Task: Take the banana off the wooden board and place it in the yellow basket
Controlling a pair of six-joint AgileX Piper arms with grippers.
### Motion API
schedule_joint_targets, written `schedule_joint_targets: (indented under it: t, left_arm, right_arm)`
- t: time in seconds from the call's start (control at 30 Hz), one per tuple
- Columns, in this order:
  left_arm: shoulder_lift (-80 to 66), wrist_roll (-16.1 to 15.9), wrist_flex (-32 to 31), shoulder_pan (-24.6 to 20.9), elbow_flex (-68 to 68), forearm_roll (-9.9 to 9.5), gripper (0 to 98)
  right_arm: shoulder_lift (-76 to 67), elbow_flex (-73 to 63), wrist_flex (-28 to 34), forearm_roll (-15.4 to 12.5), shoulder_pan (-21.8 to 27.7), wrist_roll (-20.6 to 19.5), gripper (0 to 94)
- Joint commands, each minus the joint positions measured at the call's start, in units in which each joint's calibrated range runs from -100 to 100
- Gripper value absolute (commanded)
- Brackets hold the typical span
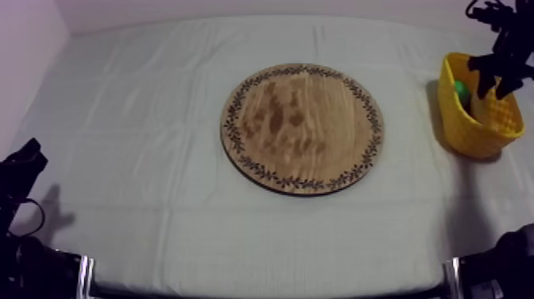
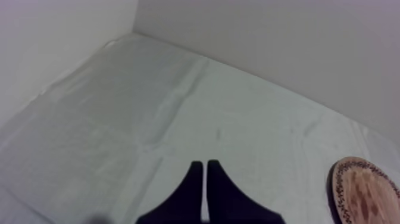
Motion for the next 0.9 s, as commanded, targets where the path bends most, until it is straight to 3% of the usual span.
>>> schedule_joint_targets:
  t: [0.0,0.2,0.37,0.6,0.87]
  left_arm:
    - [0.02,-0.01,-0.01,-0.02,0.03,-0.01,0.1]
    - [0.02,-0.01,-0.01,-0.02,0.03,-0.01,0.1]
    - [0.02,-0.01,-0.01,-0.02,0.03,-0.01,0.1]
    - [0.02,-0.01,-0.01,-0.02,0.03,-0.01,0.1]
    - [0.02,-0.01,-0.01,-0.02,0.03,-0.01,0.1]
  right_arm:
    - [0.27,0.06,-0.1,0.01,-0.16,-0.37,53.6]
    - [0.41,-0.22,-0.8,-0.32,-0.33,-1.01,67.6]
    - [-2.25,-0.09,-1.38,-1.21,0.05,-0.37,69.6]
    - [-10.68,3.79,-3.72,-3.63,1.18,2.0,59.3]
    - [-24.64,16.37,-13.48,-6.72,3.18,6.19,46.0]
